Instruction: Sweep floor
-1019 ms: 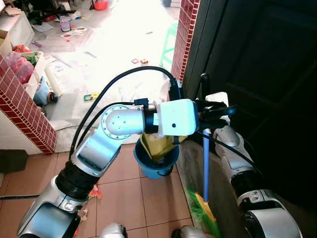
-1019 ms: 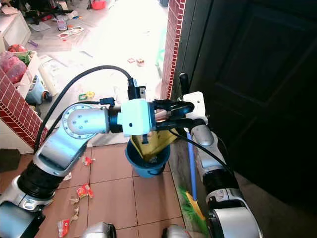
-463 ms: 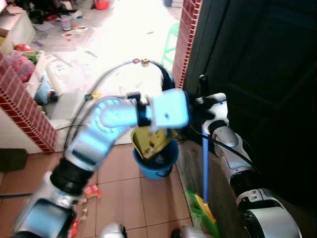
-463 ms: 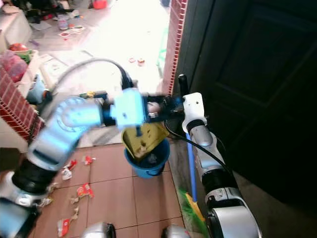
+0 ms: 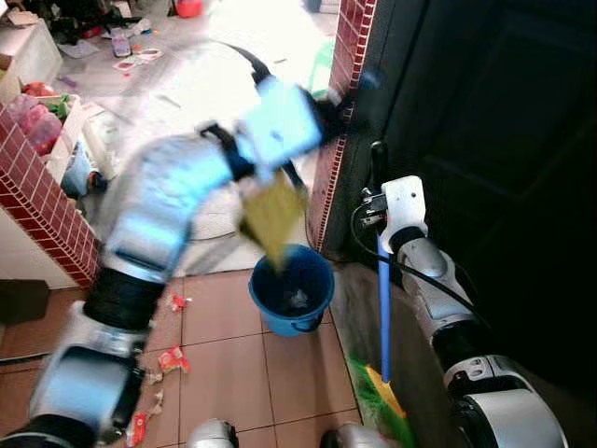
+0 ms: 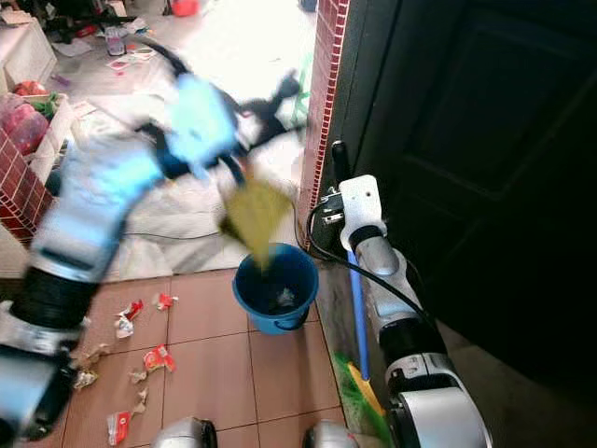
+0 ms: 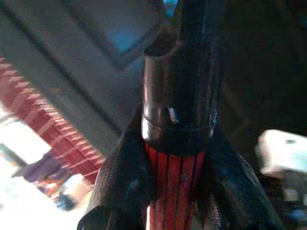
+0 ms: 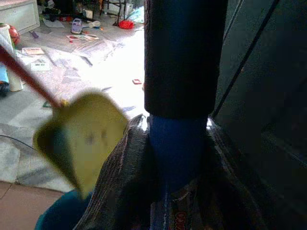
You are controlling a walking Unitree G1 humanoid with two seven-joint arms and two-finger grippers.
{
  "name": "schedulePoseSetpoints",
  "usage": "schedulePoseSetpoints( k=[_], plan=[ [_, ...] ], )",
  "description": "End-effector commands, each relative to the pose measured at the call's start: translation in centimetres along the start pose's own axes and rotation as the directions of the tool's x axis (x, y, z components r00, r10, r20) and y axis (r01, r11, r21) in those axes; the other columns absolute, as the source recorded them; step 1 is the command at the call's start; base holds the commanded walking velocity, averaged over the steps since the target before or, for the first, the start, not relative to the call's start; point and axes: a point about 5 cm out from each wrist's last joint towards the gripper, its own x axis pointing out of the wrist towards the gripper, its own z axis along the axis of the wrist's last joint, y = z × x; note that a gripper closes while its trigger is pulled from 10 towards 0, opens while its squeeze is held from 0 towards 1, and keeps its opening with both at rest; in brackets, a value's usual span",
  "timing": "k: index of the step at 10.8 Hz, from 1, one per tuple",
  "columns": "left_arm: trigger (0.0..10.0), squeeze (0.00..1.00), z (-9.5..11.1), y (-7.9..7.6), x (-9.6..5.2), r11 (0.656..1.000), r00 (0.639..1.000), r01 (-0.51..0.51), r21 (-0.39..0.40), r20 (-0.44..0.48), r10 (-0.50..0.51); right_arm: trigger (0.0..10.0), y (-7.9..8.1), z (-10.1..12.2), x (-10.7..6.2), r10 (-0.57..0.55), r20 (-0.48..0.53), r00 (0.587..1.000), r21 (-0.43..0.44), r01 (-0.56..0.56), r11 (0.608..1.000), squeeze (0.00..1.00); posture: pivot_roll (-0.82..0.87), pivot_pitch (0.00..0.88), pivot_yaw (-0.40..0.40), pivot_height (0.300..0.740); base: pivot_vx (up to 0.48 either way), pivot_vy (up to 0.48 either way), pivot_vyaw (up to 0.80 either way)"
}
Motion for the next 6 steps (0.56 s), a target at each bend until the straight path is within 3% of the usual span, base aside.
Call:
schedulePoseSetpoints(
  k=[1, 2, 3, 4, 5, 6],
  plan=[
    [10.0, 0.0, 1.5, 1.0, -0.1, 0.997, 0.997, -0.061, 0.053, 0.054, 0.058, 10.0, -0.2, 0.7, 0.4, -0.004, 0.024, 1.0, -0.01, 0.005, 1.0, 0.0, -0.07, 0.046, -0.054, 0.74, 0.0, 0.0, 0.0],
    [10.0, 0.0, 1.1, 3.2, -1.1, 0.977, 0.978, -0.207, 0.051, 0.044, 0.205, 10.0, -0.2, 0.7, 0.4, -0.007, 0.025, 1.0, -0.01, 0.008, 1.0, 0.0, -0.07, 0.045, -0.053, 0.74, 0.0, 0.0, 0.0],
    [10.0, 0.0, 0.8, 5.7, -2.8, 0.919, 0.921, -0.389, 0.064, 0.021, 0.388, 10.0, -0.1, 0.6, 0.3, -0.008, 0.024, 1.0, -0.008, 0.008, 1.0, 0.0, -0.06, 0.043, -0.051, 0.74, 0.0, 0.0, 0.0],
    [10.0, 0.0, 0.1, 7.7, -4.5, 0.83, 0.832, -0.551, 0.086, -0.021, 0.555, 10.0, -0.1, 0.5, 0.3, -0.006, 0.023, 1.0, -0.006, 0.006, 1.0, 0.0, -0.06, 0.043, -0.051, 0.74, 0.0, 0.0, 0.0],
    [10.0, 0.0, -1.6, 8.5, -6.8, 0.748, 0.74, -0.645, 0.158, -0.118, 0.663, 10.0, 0.0, 0.4, 0.3, -0.002, 0.019, 1.0, -0.003, 0.002, 1.0, 0.0, -0.06, 0.043, -0.049, 0.74, 0.0, 0.0, 0.0],
    [10.0, 0.0, -2.5, 8.1, -8.2, 0.705, 0.686, -0.678, 0.209, -0.167, 0.708, 10.0, 0.0, 0.3, 0.3, 0.013, 0.007, 1.0, -0.001, -0.013, 1.0, 0.0, -0.06, 0.045, -0.048, 0.74, 0.0, 0.0, 0.0]
  ],
)
